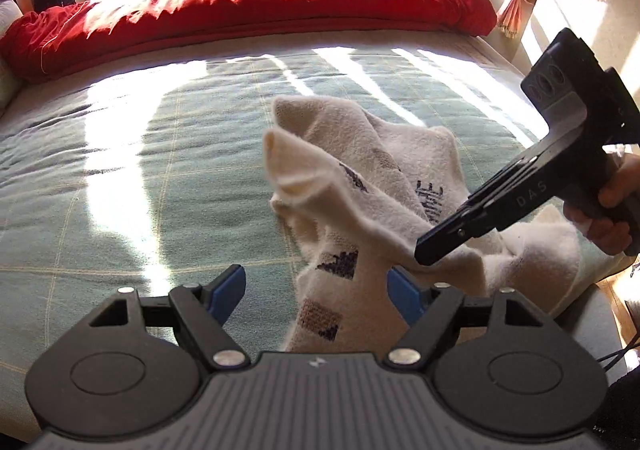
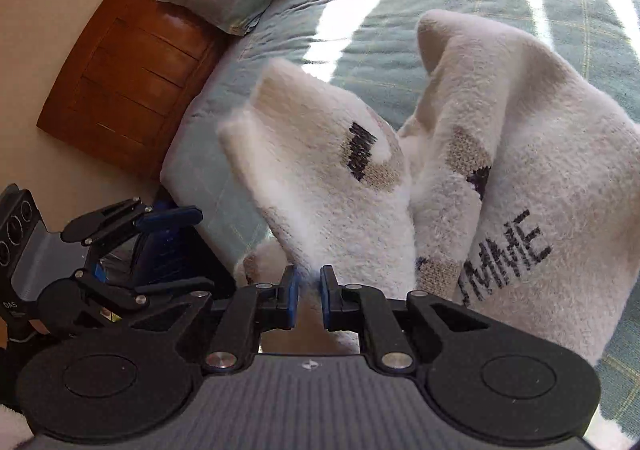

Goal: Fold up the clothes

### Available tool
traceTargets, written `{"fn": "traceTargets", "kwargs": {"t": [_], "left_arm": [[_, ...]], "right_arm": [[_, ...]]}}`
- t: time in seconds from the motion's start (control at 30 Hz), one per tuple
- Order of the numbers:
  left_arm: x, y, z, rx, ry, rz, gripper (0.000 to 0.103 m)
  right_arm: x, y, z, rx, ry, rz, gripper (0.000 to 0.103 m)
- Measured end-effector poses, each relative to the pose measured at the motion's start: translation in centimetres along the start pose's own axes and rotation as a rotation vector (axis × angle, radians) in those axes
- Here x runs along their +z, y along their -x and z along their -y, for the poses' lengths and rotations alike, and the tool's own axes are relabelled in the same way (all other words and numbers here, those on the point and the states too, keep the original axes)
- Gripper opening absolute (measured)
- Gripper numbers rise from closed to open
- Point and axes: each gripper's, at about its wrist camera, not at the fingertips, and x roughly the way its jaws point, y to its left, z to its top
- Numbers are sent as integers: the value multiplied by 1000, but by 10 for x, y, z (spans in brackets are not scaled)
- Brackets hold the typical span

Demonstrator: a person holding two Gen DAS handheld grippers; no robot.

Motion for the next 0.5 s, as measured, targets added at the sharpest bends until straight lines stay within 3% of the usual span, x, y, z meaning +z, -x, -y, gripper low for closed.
{"fn": "traceTargets", "kwargs": {"t": [0.1,0.17,0.23,0.3,0.37,0.5], "left_arm": [[0,-10,-2,-20,14,-9,78],[-2,-19,-2,-31,19,-24,78],[-4,-27,-1,-40,28,-36,78],[-5,-34,-2,-56,45,-46,78],[-6,-39,-3,-74,72,-59,78],[-12,-44,-9,-108,140,-75,78]], "right_arm": [[-6,7,-3,-25,33,0,16],[-2,24,-6,-55,48,36,33],[8,45,-5,-101,60,82,42],[24,59,-1,-160,43,120,45],[46,65,6,-207,23,143,55],[88,46,20,-322,18,129,61]]}}
